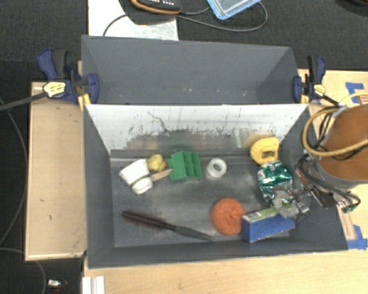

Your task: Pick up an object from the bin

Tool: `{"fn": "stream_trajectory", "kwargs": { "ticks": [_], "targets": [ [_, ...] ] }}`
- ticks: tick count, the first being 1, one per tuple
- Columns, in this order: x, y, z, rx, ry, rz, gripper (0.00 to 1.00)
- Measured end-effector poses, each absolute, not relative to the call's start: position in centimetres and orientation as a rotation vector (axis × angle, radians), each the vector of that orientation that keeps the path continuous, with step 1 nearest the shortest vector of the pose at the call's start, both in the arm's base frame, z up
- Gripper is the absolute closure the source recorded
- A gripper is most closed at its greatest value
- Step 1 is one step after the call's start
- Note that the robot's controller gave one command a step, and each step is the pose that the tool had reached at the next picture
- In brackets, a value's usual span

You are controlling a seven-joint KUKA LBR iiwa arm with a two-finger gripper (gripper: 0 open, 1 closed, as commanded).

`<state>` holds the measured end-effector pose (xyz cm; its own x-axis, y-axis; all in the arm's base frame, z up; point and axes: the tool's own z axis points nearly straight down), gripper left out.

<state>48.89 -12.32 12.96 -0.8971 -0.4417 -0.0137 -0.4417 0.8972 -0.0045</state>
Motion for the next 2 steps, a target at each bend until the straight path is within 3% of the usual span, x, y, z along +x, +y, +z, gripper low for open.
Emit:
{"fn": "stream_trajectory", "kwargs": {
  "ticks": [1, 2],
  "targets": [
    [52.24, -13.15, 12.08, -0.823, 3.02, 0.001, 1.0],
    [51.34, -12.76, 12.25, -0.718, 3.04, -0.003, 1.0]
  ]
}}
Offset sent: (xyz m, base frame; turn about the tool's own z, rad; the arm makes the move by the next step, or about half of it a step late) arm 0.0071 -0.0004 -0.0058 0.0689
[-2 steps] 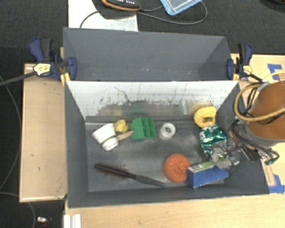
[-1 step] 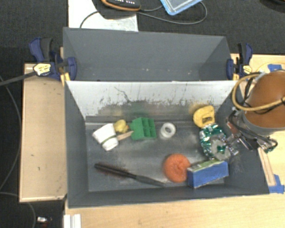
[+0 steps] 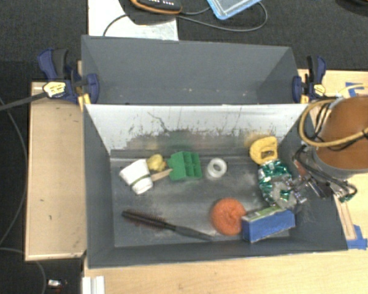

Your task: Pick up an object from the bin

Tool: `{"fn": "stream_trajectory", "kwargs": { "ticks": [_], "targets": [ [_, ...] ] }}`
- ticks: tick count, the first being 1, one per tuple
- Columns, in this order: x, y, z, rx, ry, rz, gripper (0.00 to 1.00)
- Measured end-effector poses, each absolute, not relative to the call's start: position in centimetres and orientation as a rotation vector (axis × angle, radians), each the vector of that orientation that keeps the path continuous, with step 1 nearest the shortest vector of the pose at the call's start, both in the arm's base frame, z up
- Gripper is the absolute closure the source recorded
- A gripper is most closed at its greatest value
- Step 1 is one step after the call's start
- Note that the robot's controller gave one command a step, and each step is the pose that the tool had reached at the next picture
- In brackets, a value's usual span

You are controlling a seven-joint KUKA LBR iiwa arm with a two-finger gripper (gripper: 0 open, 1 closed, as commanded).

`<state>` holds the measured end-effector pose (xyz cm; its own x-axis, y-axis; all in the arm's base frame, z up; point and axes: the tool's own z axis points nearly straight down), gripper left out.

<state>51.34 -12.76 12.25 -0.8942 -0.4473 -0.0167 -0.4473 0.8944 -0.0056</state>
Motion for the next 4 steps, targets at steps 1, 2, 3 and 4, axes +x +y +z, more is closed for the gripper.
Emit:
{"fn": "stream_trajectory", "kwargs": {
  "ticks": [1, 2, 3, 4],
  "targets": [
    [50.6, -13.7, 11.2, -0.397, 3.096, 0.016, 1.0],
    [50.3, -13.4, 10.9, -0.37, 3.091, 0.013, 1.0],
    [48.4, -13.9, 10.4, -0.121, 3.108, 0.025, 1.0],
    [48.3, -12.5, 10.7, -0.277, 3.091, 0.015, 1.0]
  ]
}}
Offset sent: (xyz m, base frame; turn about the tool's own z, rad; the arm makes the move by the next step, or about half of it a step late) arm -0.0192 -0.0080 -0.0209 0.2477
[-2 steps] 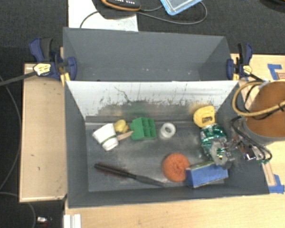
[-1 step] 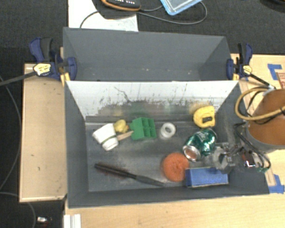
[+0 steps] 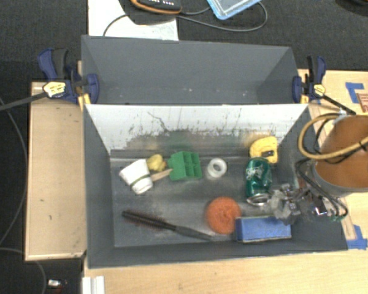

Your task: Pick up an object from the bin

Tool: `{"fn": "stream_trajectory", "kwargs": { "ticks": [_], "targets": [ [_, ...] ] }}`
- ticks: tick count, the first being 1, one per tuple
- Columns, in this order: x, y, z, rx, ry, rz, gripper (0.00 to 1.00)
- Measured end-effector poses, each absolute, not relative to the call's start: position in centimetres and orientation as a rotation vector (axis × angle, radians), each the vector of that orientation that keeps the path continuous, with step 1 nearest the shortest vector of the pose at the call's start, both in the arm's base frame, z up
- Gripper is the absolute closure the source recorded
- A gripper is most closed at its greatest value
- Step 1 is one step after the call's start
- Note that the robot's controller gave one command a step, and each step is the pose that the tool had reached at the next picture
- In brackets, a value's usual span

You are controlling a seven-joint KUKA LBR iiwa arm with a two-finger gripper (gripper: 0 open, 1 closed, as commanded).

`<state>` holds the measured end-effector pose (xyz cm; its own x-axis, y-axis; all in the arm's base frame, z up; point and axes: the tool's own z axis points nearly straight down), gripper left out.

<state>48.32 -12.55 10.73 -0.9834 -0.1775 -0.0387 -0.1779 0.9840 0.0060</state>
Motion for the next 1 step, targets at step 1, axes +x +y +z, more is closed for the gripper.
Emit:
{"fn": "stream_trajectory", "kwargs": {
  "ticks": [1],
  "targets": [
    [47.85, -11.2, 10.77, -0.074, 3.099, 0.016, 1.0]
  ]
}}
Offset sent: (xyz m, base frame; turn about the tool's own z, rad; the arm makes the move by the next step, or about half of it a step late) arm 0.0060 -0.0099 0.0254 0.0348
